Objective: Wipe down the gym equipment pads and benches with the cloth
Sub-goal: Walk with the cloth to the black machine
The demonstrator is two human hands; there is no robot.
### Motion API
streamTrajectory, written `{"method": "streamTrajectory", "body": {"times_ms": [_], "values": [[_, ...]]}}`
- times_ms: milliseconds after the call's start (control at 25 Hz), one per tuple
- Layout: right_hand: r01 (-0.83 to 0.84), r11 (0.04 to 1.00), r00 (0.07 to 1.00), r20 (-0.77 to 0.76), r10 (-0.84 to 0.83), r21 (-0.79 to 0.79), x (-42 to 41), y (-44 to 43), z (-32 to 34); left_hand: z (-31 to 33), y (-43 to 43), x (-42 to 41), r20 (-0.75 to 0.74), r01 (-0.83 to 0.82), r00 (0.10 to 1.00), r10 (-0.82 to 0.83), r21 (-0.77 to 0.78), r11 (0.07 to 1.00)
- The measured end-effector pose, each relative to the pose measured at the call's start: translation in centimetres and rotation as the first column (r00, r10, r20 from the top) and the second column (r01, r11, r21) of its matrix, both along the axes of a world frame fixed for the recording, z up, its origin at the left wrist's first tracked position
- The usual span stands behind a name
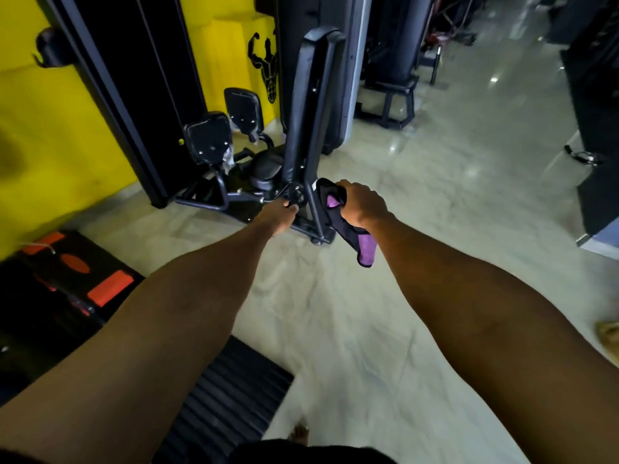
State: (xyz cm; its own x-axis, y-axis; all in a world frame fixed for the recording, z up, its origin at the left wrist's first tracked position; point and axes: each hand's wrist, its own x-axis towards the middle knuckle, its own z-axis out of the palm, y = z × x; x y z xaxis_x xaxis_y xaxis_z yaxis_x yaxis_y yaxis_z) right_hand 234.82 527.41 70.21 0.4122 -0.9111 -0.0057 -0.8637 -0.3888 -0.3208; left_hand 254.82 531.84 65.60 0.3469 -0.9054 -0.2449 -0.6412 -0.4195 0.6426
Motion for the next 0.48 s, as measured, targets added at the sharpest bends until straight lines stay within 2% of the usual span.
{"method": "streamTrajectory", "body": {"times_ms": [200,480], "values": [[0.056,0.998,0.998,-0.021,-0.056,0.02,-2.3,-11.1,-0.7,0.0,-12.0,-1.7,0.028,0.084,0.996,-0.085,0.017,0.996],[0.041,0.999,0.997,-0.068,-0.039,0.033,-7.2,-29.8,-3.0,-2.9,-31.2,-6.5,0.039,0.086,0.995,-0.088,0.053,0.995]]}}
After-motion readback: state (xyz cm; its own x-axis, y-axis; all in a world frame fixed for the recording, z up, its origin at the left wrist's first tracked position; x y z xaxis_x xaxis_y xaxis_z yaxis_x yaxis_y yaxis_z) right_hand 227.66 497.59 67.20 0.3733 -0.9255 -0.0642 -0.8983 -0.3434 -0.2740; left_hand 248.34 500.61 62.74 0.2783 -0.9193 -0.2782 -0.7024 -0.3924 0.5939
